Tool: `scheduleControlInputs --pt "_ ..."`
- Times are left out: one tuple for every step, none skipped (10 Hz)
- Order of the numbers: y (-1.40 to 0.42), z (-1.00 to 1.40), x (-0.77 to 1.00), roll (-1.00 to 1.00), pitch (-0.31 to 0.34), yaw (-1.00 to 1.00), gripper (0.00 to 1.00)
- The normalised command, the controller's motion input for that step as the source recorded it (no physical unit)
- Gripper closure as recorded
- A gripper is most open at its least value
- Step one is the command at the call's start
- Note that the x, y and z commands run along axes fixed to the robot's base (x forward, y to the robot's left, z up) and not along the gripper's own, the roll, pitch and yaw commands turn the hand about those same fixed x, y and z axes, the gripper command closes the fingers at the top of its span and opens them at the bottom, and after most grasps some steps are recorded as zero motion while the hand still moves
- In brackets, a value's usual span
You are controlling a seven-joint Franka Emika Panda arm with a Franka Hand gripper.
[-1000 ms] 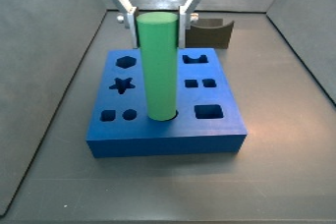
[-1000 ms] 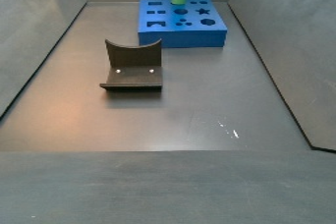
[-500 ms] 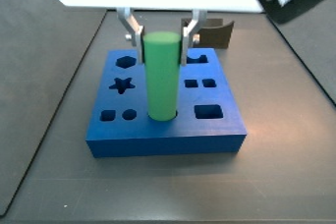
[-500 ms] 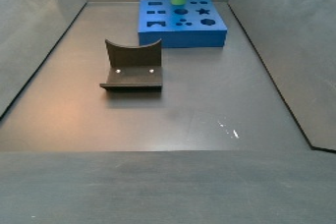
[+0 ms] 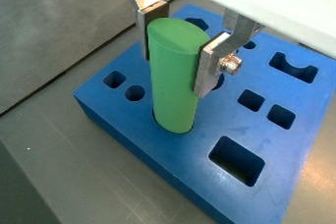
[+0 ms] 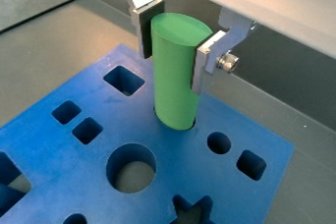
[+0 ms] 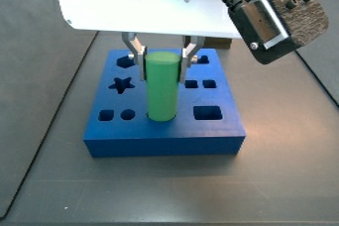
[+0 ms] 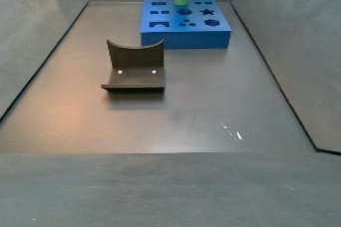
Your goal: Insert the oval object.
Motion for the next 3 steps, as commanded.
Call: scheduleControlInputs --pt "0.00 -0.22 0.00 0.03 -0.026 0.00 1.00" --pt "0.00 0.00 0.00 0.00 -0.027 0.00 1.00" --pt "0.00 0.00 0.00 0.00 0.000 0.00 1.00"
